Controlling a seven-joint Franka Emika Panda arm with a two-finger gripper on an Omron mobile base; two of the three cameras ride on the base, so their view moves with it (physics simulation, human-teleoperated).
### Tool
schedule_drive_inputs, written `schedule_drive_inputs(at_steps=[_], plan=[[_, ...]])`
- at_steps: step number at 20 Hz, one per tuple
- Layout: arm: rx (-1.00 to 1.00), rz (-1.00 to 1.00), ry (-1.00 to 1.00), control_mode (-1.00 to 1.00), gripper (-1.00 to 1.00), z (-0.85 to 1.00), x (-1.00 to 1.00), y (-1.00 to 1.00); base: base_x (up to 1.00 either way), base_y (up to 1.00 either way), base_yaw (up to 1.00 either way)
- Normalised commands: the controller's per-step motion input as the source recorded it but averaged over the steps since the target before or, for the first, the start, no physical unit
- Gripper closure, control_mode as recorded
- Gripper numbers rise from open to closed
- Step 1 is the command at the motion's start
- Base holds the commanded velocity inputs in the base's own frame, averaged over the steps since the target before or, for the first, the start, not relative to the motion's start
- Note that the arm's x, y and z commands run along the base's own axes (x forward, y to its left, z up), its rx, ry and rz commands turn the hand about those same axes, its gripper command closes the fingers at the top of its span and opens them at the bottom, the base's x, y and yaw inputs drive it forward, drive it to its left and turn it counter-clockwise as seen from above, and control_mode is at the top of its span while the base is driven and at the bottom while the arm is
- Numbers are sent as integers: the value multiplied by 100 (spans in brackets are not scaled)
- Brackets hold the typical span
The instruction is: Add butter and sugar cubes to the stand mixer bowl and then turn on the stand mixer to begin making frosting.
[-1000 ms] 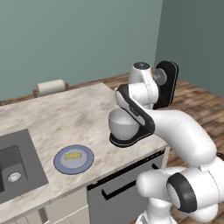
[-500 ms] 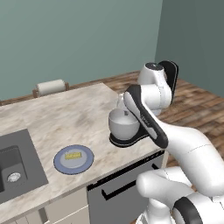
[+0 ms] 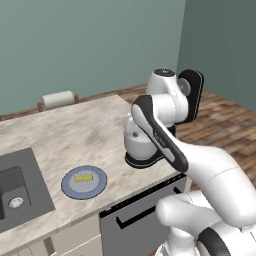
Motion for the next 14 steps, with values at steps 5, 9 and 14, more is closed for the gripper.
schedule_drive_inputs(at_steps=[5,9,14], plan=[[-4,32,0,-100,-100,0,-13,23,0,0,0],[-1,36,0,-100,-100,0,-3,19,0,0,0],[-6,32,0,-100,-100,-19,-1,36,0,0,0]])
